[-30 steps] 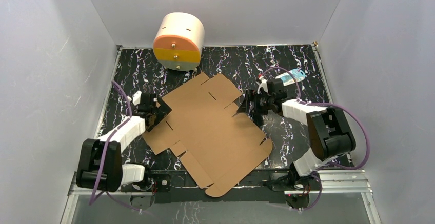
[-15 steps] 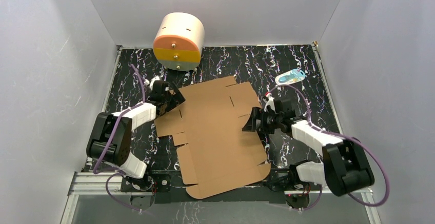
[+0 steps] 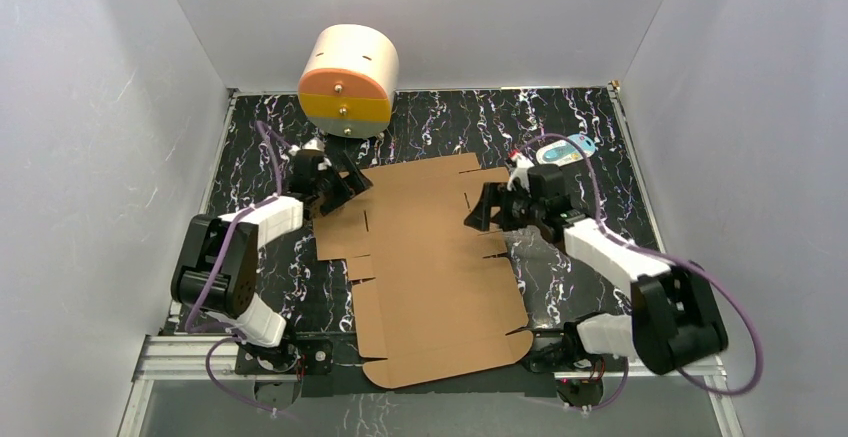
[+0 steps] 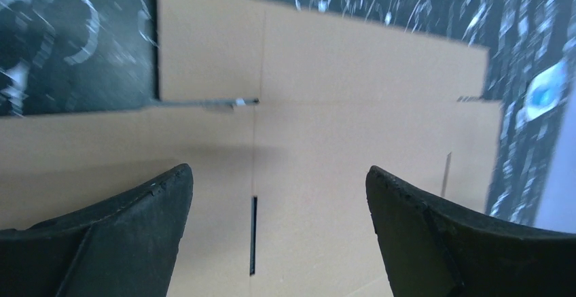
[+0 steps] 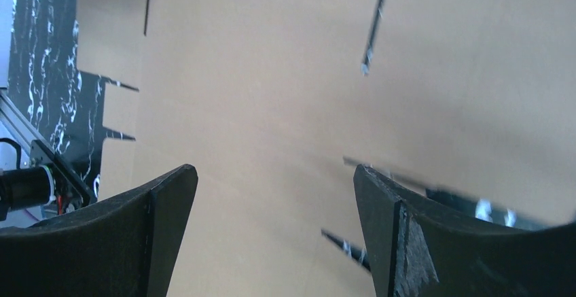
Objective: Fold the paper box
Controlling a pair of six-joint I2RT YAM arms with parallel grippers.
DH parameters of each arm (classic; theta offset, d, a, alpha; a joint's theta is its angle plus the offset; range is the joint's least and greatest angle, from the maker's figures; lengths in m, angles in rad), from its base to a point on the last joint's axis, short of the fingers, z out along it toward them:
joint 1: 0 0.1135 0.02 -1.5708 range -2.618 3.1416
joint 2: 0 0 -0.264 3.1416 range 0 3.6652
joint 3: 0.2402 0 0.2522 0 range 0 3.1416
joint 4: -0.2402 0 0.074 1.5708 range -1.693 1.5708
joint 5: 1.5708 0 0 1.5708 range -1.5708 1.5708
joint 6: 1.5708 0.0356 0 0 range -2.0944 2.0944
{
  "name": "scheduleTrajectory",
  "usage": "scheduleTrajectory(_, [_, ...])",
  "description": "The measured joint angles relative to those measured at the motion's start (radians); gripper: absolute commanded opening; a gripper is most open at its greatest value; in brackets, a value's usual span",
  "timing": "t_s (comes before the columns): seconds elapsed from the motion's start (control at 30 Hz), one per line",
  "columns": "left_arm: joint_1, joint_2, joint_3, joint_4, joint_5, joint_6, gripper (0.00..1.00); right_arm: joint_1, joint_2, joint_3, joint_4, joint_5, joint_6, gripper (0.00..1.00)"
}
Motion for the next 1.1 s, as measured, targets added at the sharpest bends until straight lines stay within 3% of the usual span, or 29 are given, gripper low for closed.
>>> scheduleTrajectory(0.23, [0.170, -0.009, -0.014, 0.113, 0.121, -0.066, 0.94, 0.061, 0.274, 0.177, 0.170, -0.013, -0.022, 0.95])
scheduleTrajectory(0.77, [0.245, 0.225, 0.138, 0.130, 0.298, -0.039, 0.90, 0.072, 0.691, 0.493, 0.327, 0.008, -0.072, 0.95])
scheduleTrajectory(0.9, [0.245, 0.260, 0.173, 0.127, 0.338, -0.026, 0.82, 0.073, 0.750, 0.506, 0.335, 0.005, -0.081, 0.94])
scheduleTrajectory(1.1, [0.253, 0.296, 0.192, 0.130, 0.370, -0.021, 0.52, 0.072, 0.775, 0.513, 0.384, -0.002, -0.084, 0.94])
